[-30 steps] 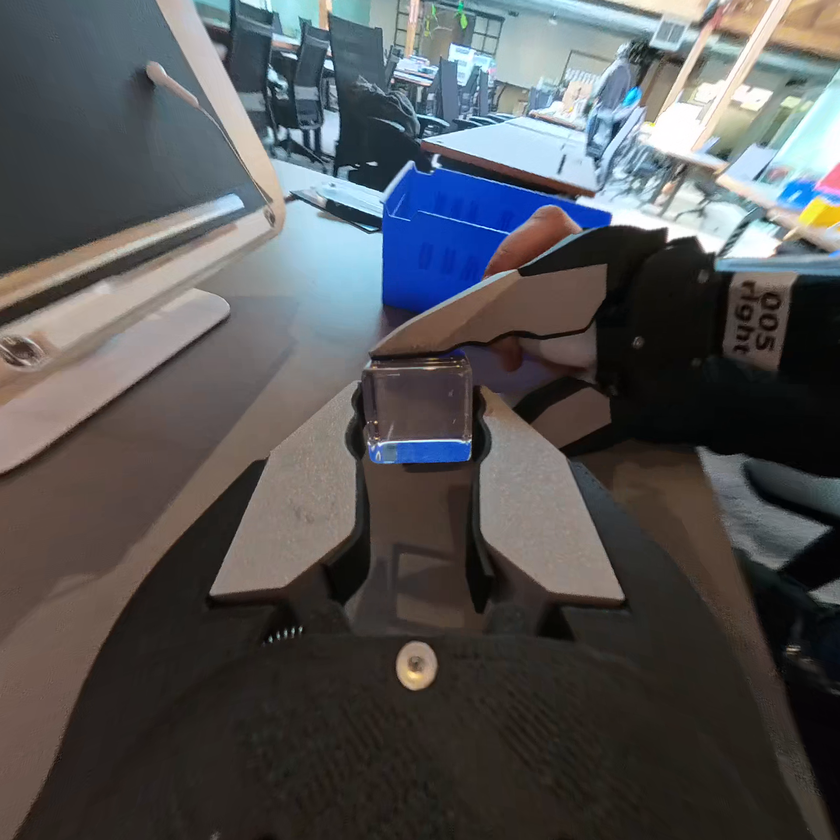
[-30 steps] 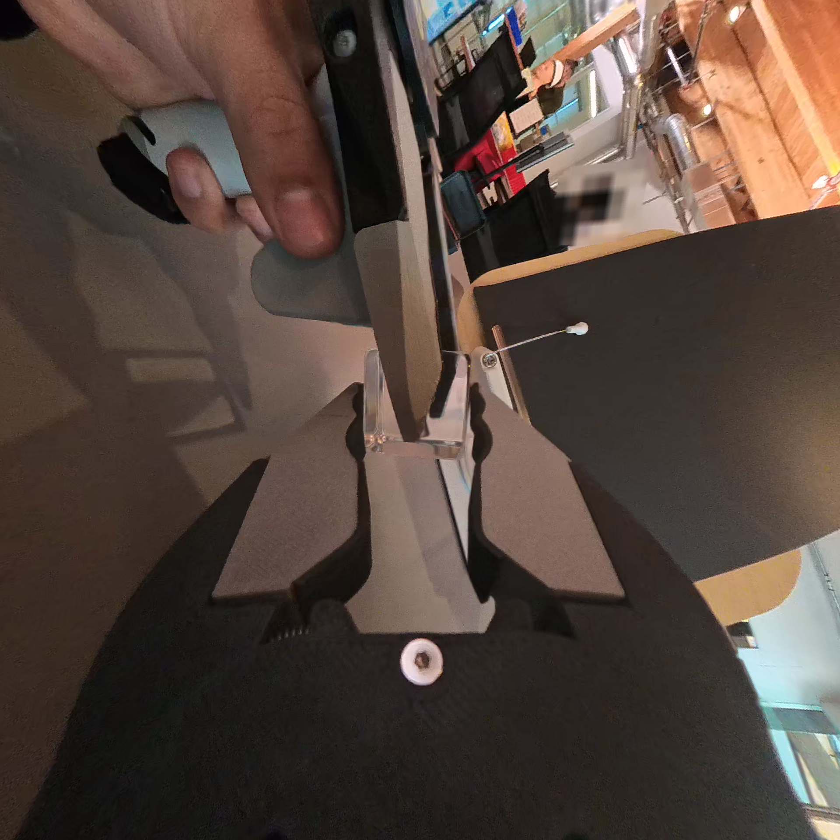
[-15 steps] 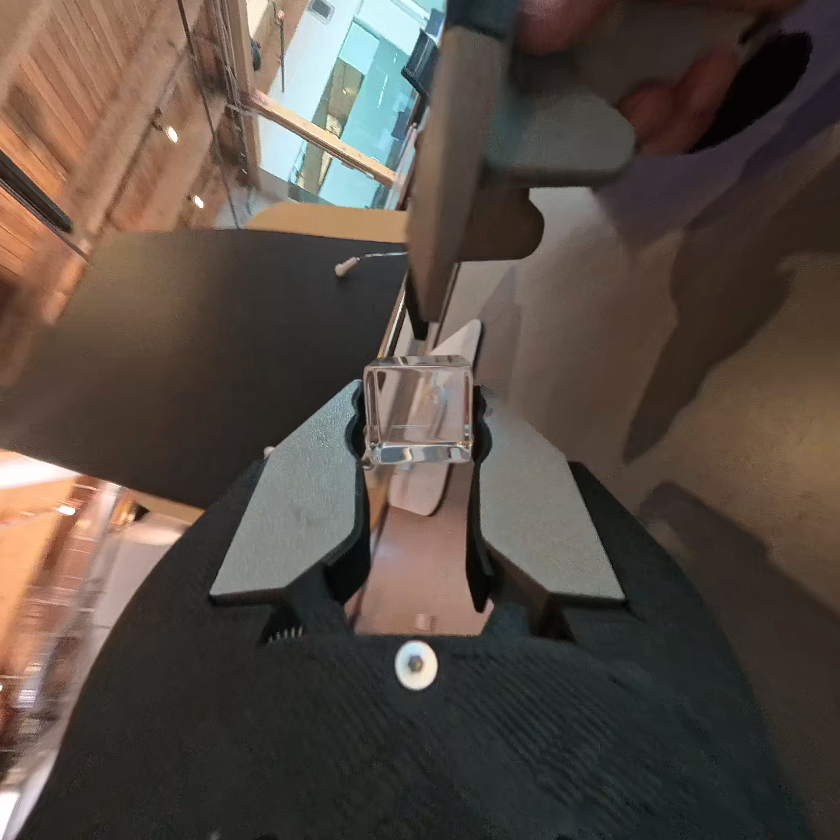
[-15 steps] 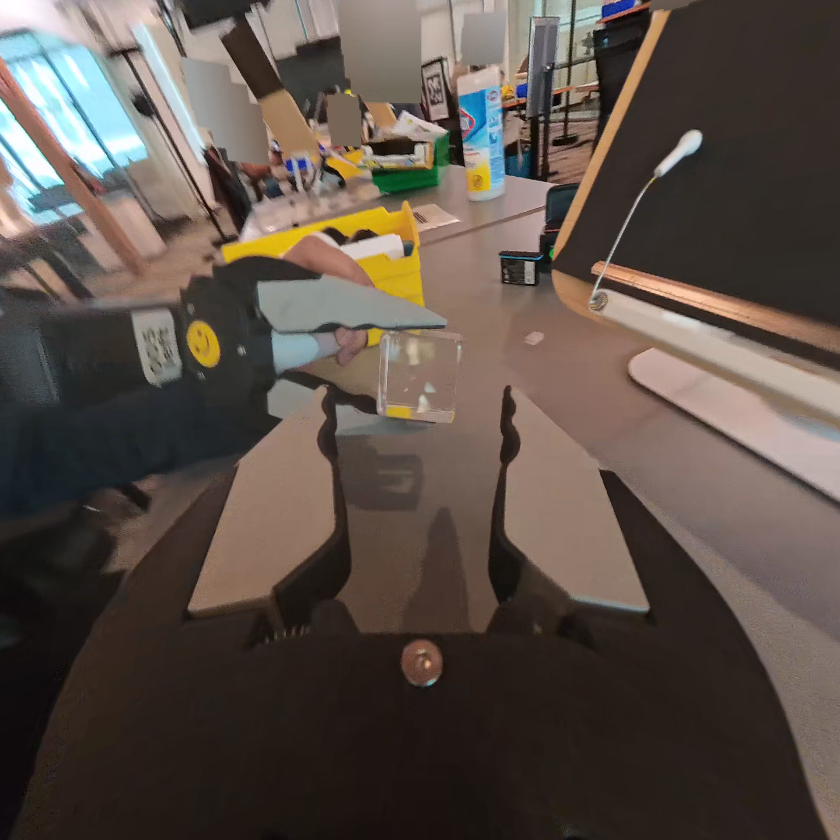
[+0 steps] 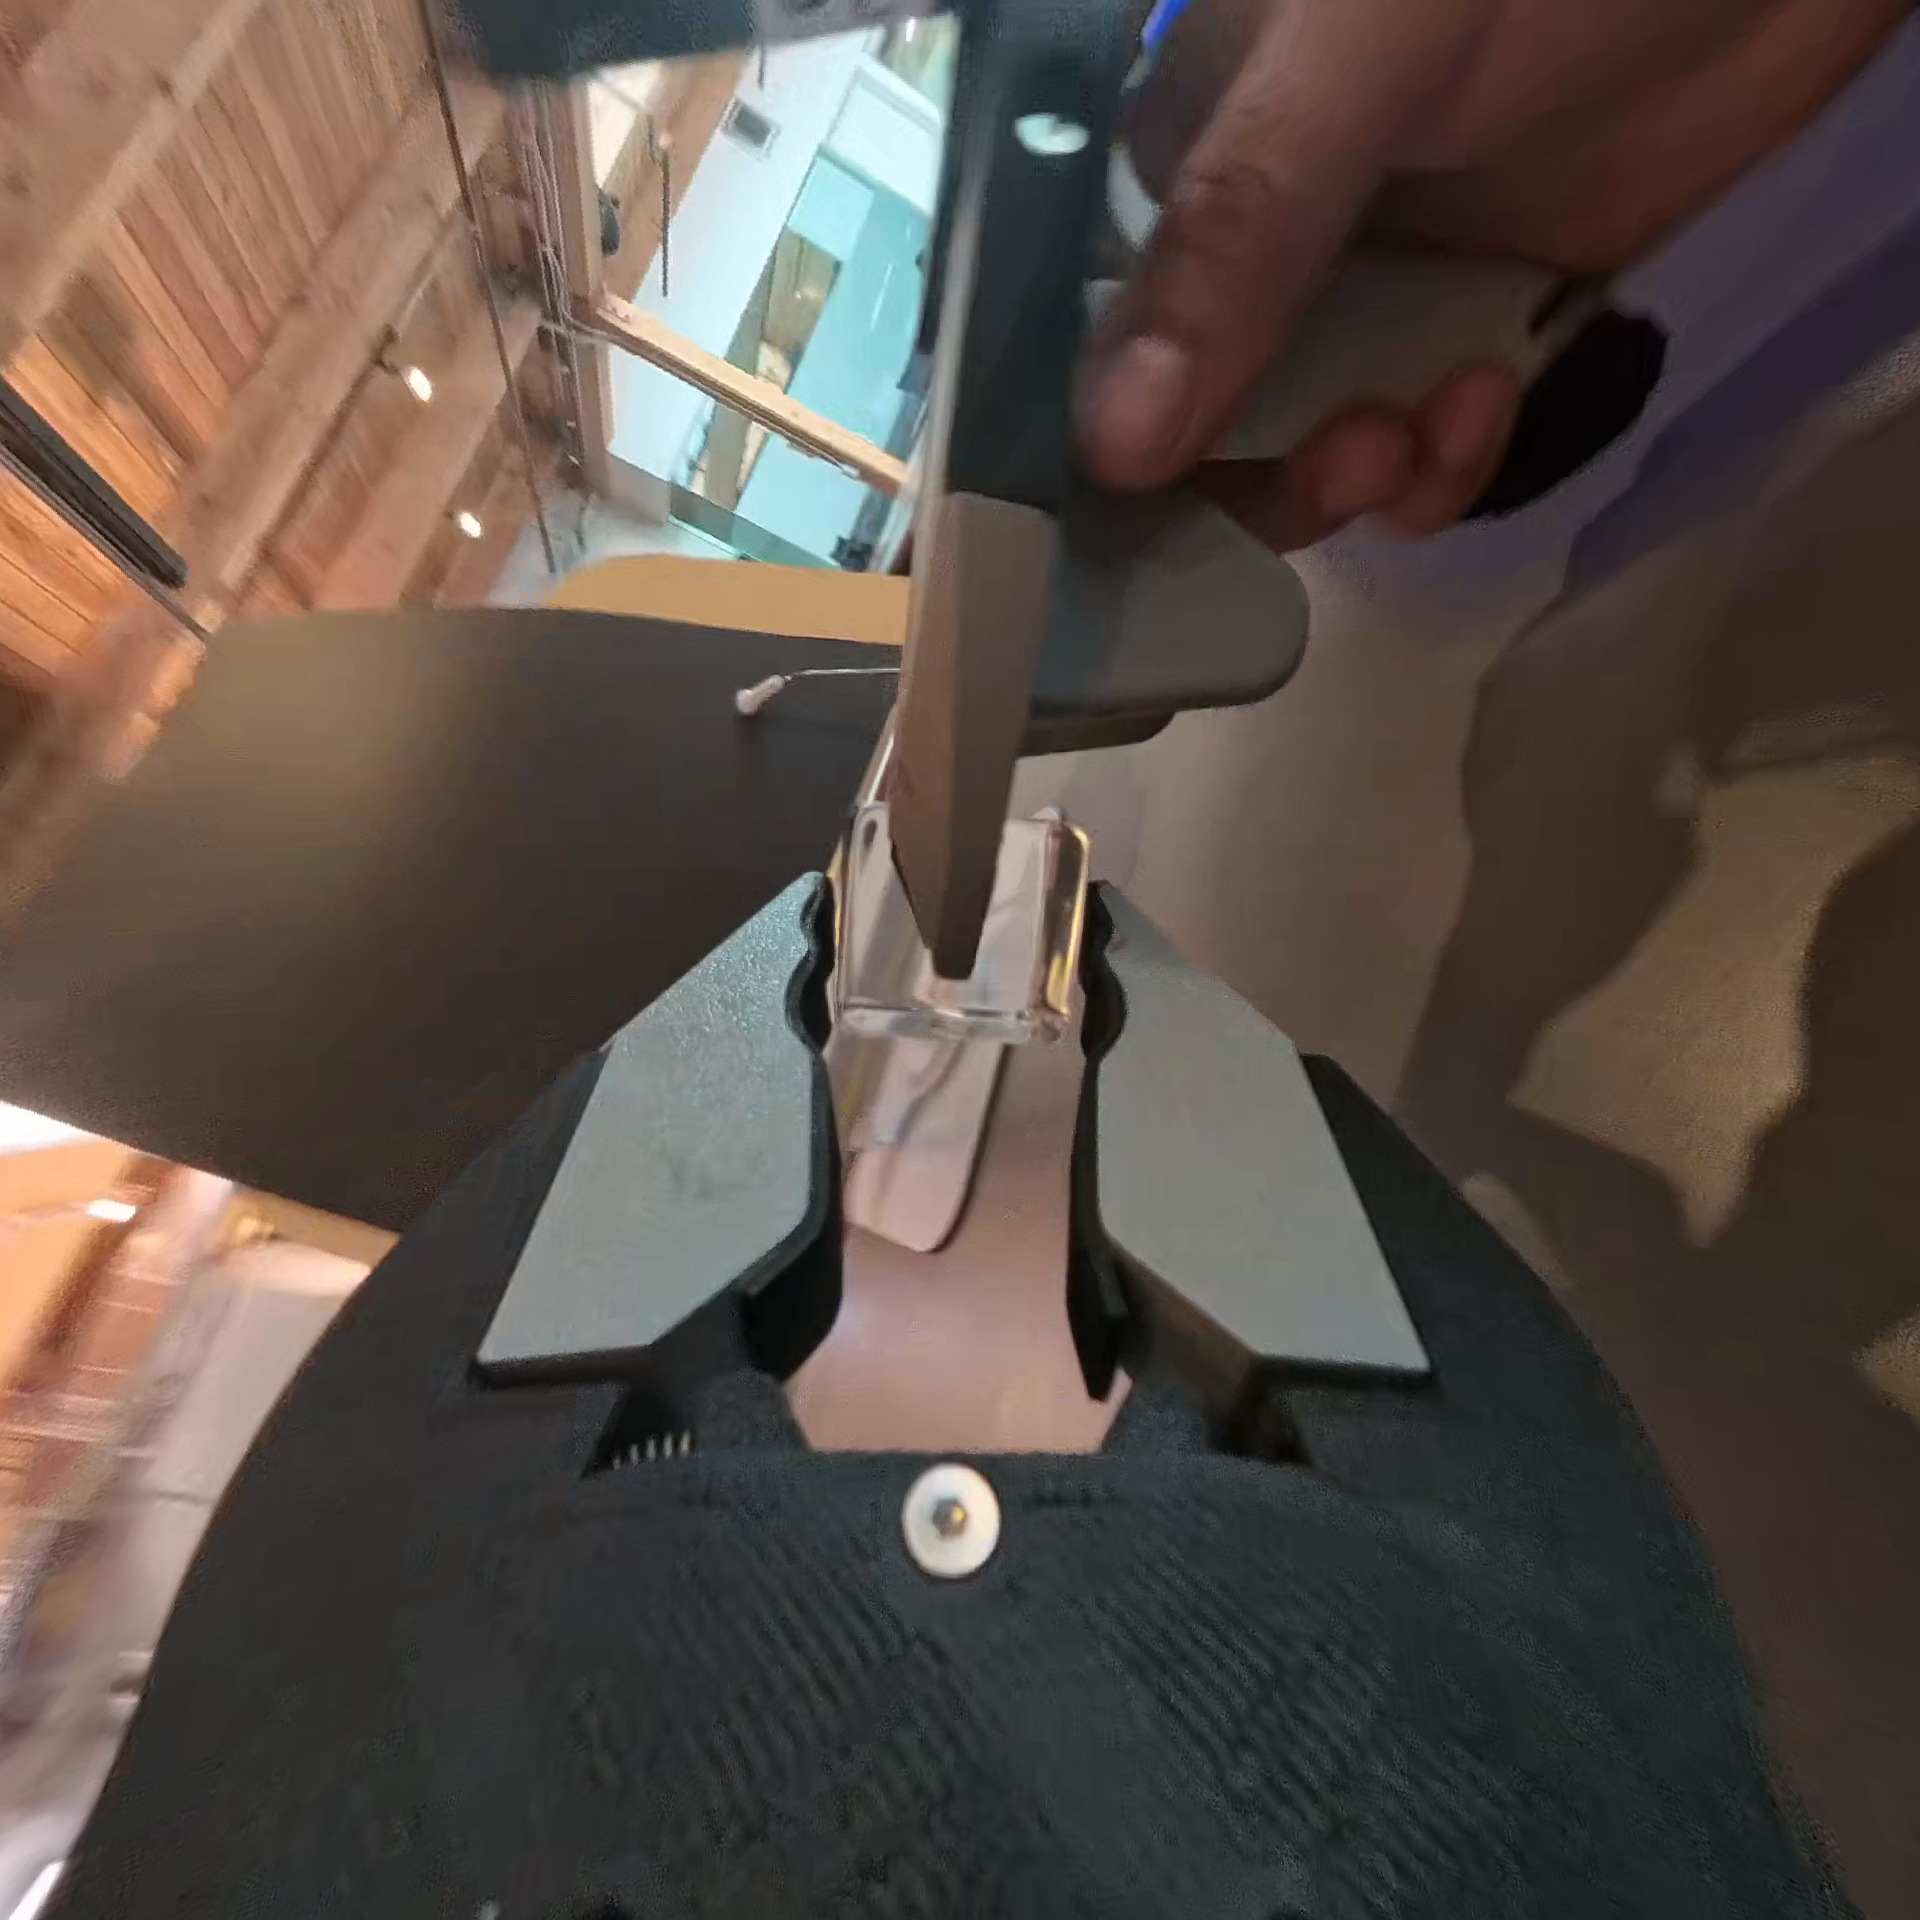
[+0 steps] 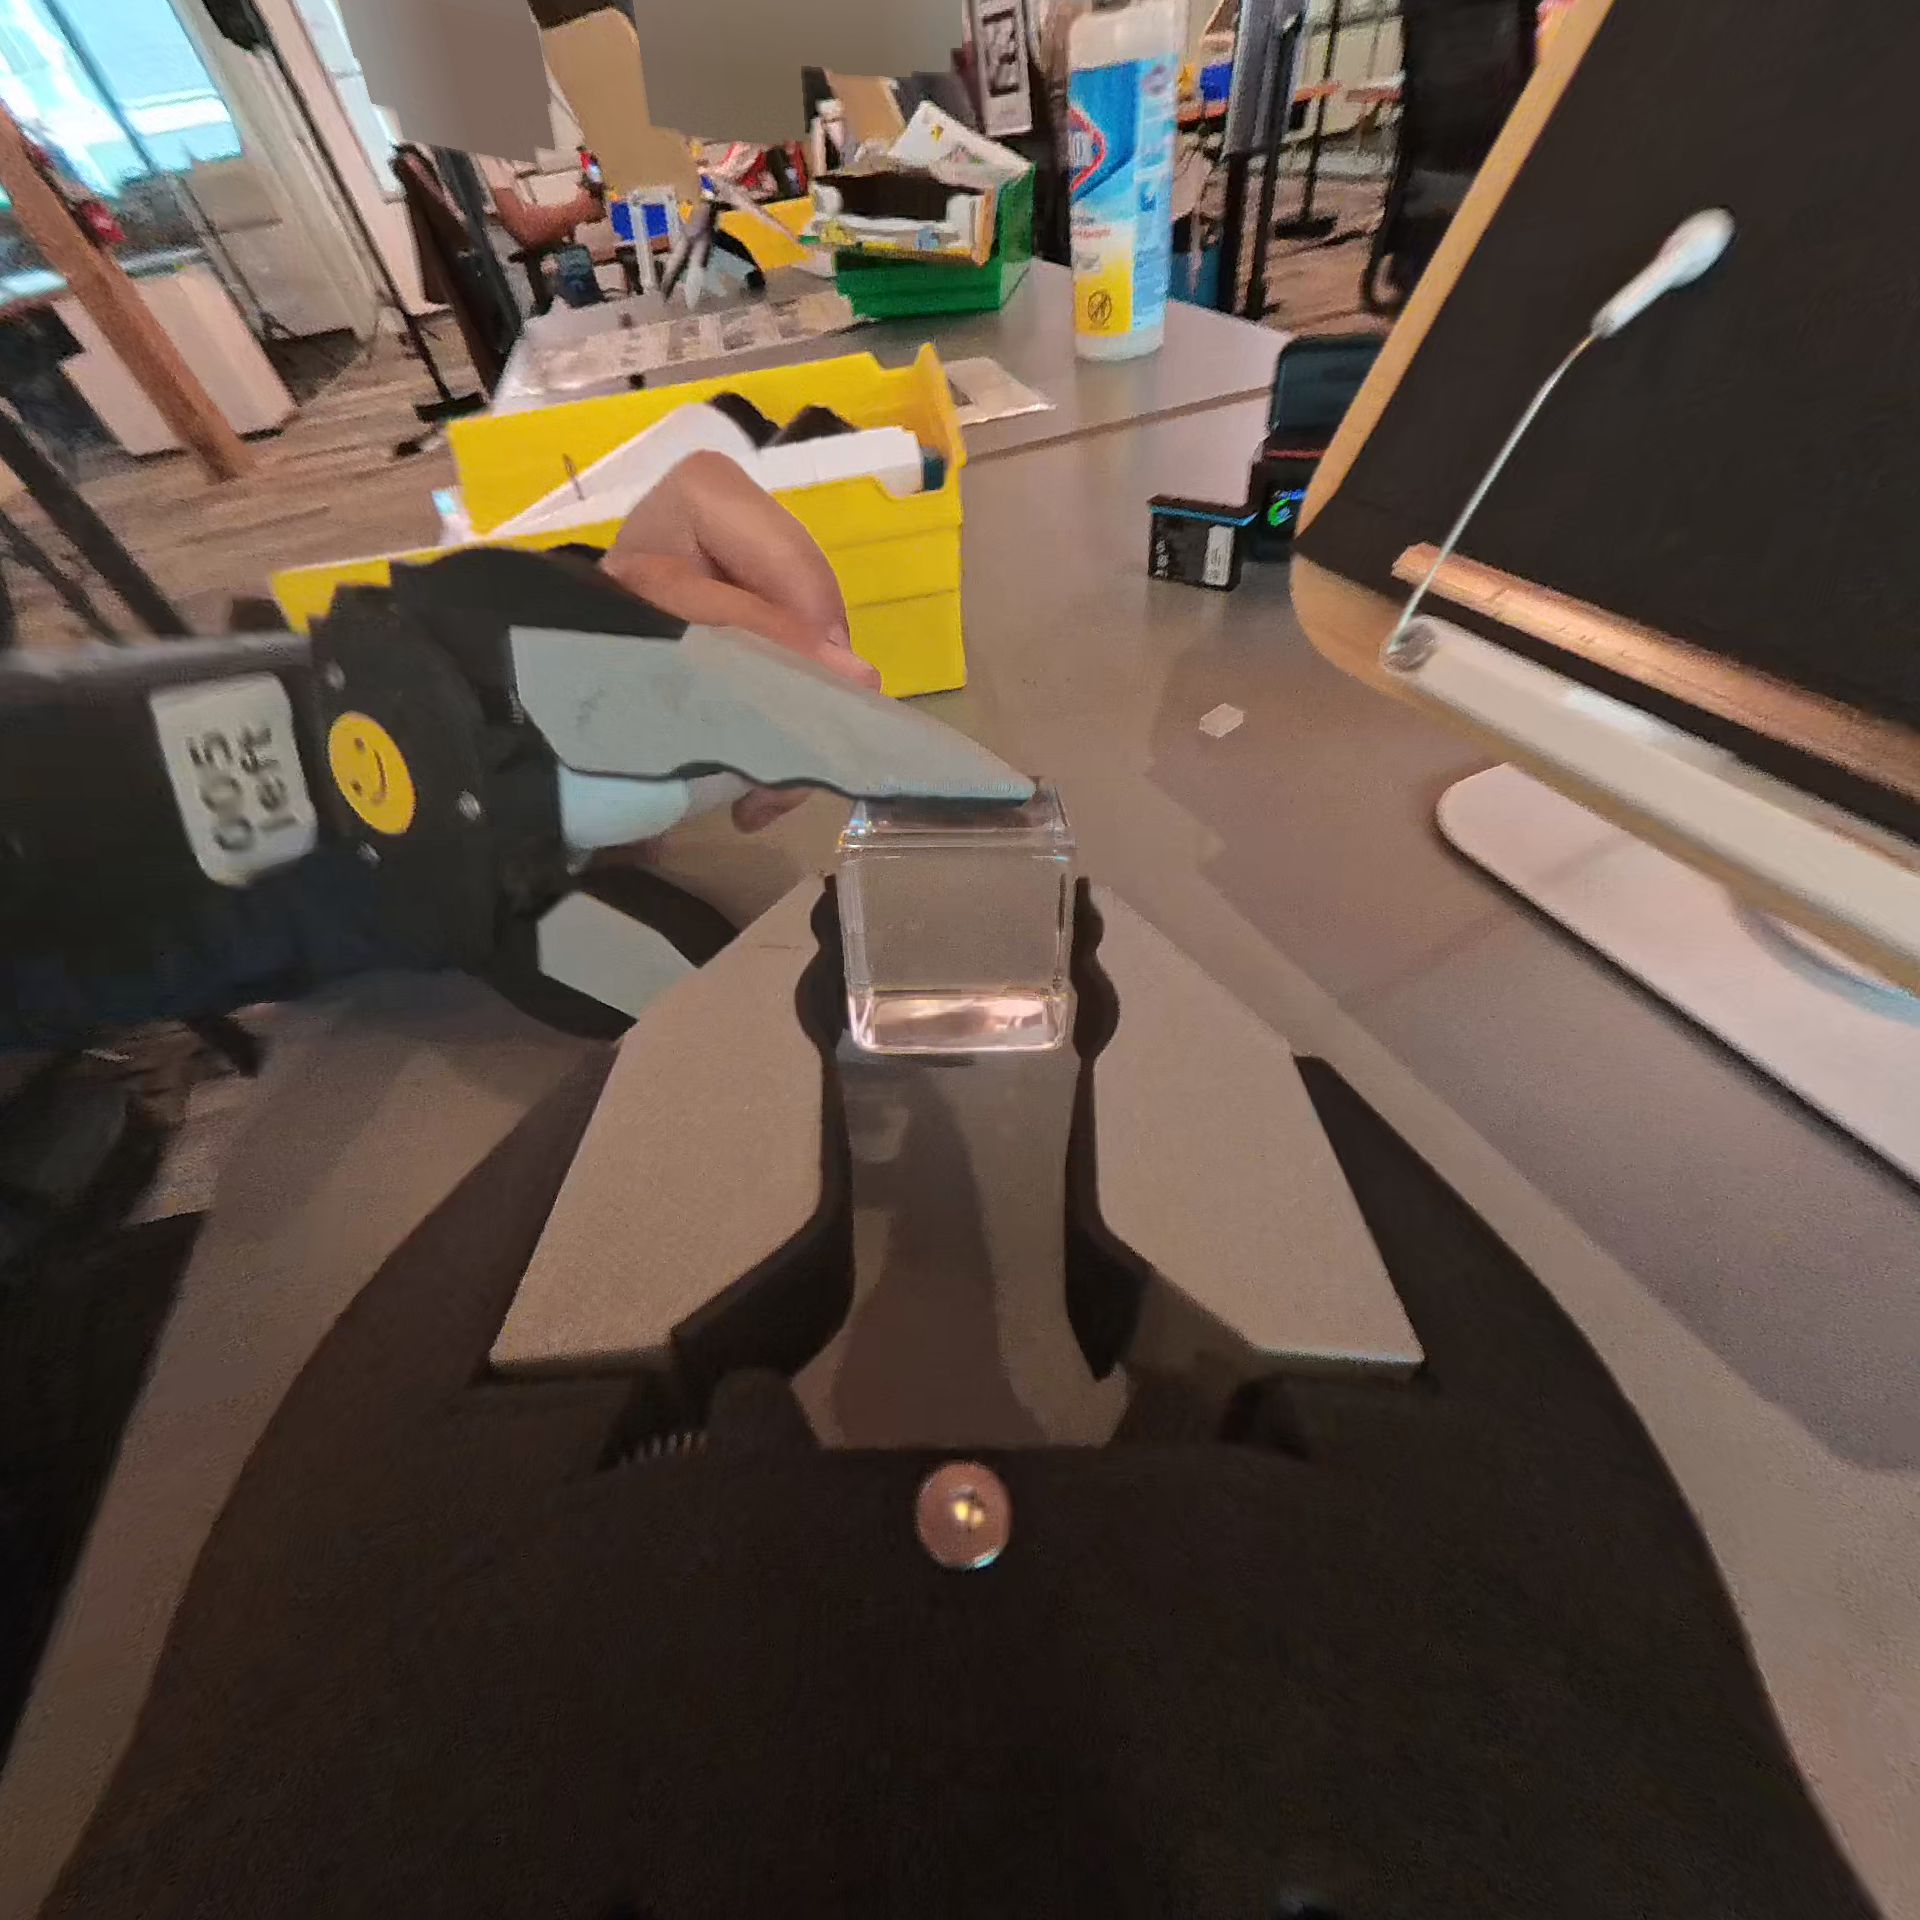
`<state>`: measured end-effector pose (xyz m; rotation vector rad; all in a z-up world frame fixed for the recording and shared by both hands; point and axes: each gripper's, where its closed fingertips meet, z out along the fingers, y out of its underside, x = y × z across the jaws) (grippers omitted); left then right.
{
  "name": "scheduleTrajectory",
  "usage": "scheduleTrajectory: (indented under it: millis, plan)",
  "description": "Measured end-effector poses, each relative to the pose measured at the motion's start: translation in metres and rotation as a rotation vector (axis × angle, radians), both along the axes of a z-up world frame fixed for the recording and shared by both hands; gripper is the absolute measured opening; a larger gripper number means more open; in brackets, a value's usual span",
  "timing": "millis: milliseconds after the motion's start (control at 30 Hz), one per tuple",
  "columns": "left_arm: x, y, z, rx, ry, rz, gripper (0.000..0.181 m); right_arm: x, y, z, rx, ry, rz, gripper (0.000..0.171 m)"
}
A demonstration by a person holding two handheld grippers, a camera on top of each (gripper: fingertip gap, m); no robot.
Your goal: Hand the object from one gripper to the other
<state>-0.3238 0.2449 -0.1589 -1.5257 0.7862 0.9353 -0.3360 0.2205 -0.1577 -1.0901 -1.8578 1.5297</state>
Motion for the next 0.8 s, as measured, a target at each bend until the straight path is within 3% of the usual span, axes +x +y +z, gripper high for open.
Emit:
scheduleTrajectory:
  millis: [33,200,333,467,567,633,800]
  plan:
    - [-0.001,-0.001,0.001,-0.004,-0.088,-0.015,0.046,-0.001,0.004,0.002,0.041,0.023,-0.028,0.04]
    - [-0.017,-0.009,0.006,-0.012,-0.448,-0.063,0.045,-0.005,0.024,0.001,0.262,0.1,-0.168,0.04]
    - [-0.032,-0.009,0.0,-0.017,-0.516,-0.023,0.043,-0.008,0.026,0.0,0.271,0.106,-0.192,0.04]
    - [-0.016,-0.007,-0.009,-0.088,-0.62,-0.103,0.043,-0.006,0.027,0.002,0.359,0.141,-0.209,0.04]
    - [-0.004,-0.011,-0.007,-0.155,-0.852,-0.202,0.045,-0.004,0.033,0.009,0.541,0.219,-0.268,0.04]
    - [-0.003,-0.014,-0.002,-0.186,-1.065,-0.255,0.056,-0.001,0.032,0.013,0.637,0.272,-0.278,0.04]
    - [-0.005,-0.017,0.003,-0.244,-1.463,-0.353,0.066,0.002,0.009,0.005,0.868,0.36,-0.195,0.04]
